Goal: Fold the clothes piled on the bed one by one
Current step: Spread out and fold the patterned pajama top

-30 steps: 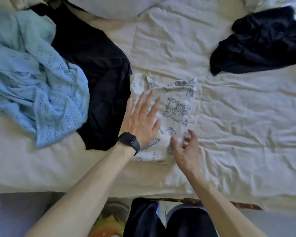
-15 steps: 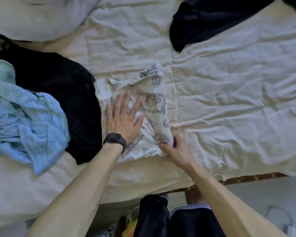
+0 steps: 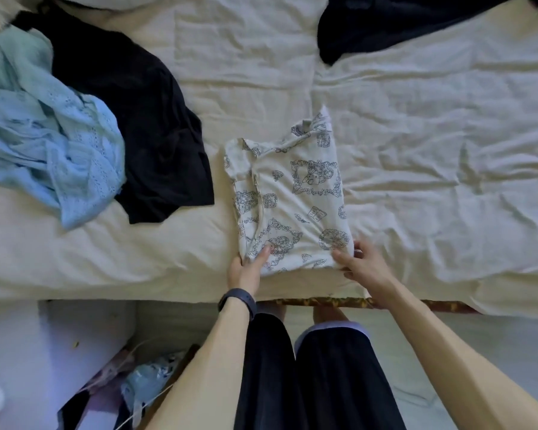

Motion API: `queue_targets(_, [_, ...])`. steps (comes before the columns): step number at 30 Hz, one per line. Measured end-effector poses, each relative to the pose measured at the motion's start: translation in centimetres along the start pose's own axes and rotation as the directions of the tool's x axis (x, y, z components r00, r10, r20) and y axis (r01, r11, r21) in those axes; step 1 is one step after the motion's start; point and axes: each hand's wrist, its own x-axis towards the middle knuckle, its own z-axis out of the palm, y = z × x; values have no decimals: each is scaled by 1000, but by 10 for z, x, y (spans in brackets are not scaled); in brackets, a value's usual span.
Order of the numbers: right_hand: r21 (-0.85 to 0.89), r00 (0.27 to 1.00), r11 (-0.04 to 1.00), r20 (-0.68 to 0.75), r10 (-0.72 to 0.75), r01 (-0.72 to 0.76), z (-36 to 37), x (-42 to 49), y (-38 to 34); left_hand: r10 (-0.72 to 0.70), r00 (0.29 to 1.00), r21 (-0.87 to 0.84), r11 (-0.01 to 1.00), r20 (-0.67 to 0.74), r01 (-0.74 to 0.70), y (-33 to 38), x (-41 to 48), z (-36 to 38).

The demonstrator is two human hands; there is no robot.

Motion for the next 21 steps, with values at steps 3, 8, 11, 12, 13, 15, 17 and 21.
queue_targets(3, [19,1000,1000,13,-10,10,-1,6,7,8,991,-281,959,135,31,0,-1,-9])
queue_targets(8, [-43,999,998,-21,-36,35,-3,-3,25,4,998,-295,955,67,16,-20,-10,-8])
queue_targets(11, [-245,990,967,-101,-97,70,0,-12,19,20,999,-191,981,-50,-29,-29,-14,-1])
queue_targets(12, [-346,978,933,-139,-158,102,1,-14,14,76,989,-96,991,-130,-89,-29,-17,2])
queue_targets(13, [-453,953,880,-179,-246,142,2,-15,9,201,952,85,979,-231,-186,-28,-19,5])
queue_targets(15, [-636,863,736,-214,-457,232,7,-17,-6,581,768,545,749,-270,-375,-22,-23,13])
queue_targets(17, [-765,738,557,-163,-655,325,20,-12,-26,820,572,773,357,10,-524,-10,-20,27])
queue_targets(21, [-909,521,133,102,-848,396,50,39,-70,782,429,811,-161,453,-563,23,23,62])
